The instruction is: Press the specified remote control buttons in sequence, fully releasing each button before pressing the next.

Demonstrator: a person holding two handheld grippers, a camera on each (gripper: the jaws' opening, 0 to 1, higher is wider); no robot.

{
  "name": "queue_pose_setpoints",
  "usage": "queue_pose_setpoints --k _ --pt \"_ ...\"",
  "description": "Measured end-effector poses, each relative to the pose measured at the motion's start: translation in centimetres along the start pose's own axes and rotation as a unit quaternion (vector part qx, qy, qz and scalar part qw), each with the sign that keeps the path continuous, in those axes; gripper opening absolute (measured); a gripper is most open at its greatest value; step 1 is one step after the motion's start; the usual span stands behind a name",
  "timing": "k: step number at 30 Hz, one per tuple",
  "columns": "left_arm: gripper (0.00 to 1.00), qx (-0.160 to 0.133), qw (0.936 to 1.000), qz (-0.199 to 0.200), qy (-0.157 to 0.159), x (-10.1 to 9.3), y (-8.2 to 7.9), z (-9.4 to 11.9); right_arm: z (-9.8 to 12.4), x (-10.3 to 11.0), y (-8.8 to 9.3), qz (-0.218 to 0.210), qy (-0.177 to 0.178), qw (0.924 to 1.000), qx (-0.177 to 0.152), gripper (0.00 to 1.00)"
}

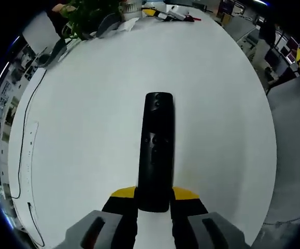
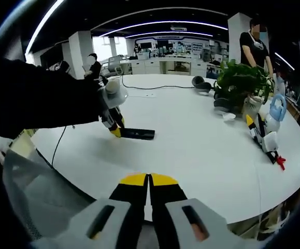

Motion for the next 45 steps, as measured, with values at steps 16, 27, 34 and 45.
queue_pose_setpoints --k 16,27,34,45 --pt "0.23 0.028 0.9993 -0.023 0.002 -4.9 0.8 0.7 -0.1 0.2 0.0 0.002 -0.009 1.0000 0.002 0.00" --pt "0.23 0.007 0.9999 -0.012 0.001 -8.8 1.9 1.4 -0.3 0.6 0.0 0.040 -0.002 0.9991 0.015 0.00" --pt "0.23 -0.014 0.9999 0.003 -0.001 -10.6 2.5 1.8 -0.3 0.6 0.1 0.036 -0.002 0.9991 0.021 0.00" --pt "0.23 -0.021 0.9998 0.006 0.001 -12.5 2.7 2.1 -0.4 0.5 0.2 0.025 -0.007 0.9994 0.022 0.00"
Point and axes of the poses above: the point that each gripper's makers call its tool centre point, and the gripper's own axes: z roughly backward along the fingers, x roughly to its left, y roughly out of its underside, the point moved 9 cm from there along z, roughly backward along the fingers, and after that the axes turned 5 degrees about -y, right-handed, at the moved point
